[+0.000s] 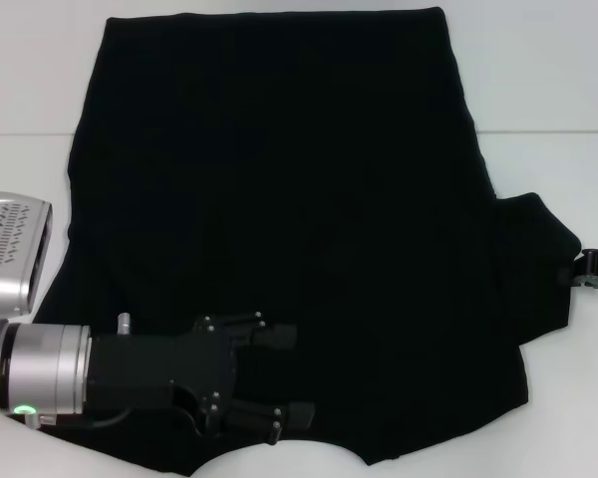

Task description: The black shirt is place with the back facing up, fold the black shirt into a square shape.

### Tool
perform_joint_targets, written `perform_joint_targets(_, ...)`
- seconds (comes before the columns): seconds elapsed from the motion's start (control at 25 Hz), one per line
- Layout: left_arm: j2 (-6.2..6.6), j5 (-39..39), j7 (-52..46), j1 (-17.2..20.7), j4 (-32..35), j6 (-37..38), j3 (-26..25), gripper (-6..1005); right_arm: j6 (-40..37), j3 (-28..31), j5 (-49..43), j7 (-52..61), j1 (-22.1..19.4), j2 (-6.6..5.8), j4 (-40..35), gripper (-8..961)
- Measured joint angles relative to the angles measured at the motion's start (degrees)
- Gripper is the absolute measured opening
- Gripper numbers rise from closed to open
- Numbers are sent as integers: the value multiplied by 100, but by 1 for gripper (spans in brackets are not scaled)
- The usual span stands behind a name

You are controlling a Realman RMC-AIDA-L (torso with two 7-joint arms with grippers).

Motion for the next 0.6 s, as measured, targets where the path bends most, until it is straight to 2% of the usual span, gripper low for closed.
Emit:
perform_joint_targets(0.24,-15,-20,-3,45,0,12,-2,933,-55,163,218,-262,-230,-21,-13,2)
perform_joint_targets(0.6,-36,-3,-133,76,0,26,-1,932,-438,828,283,-648,-541,7,-289,2)
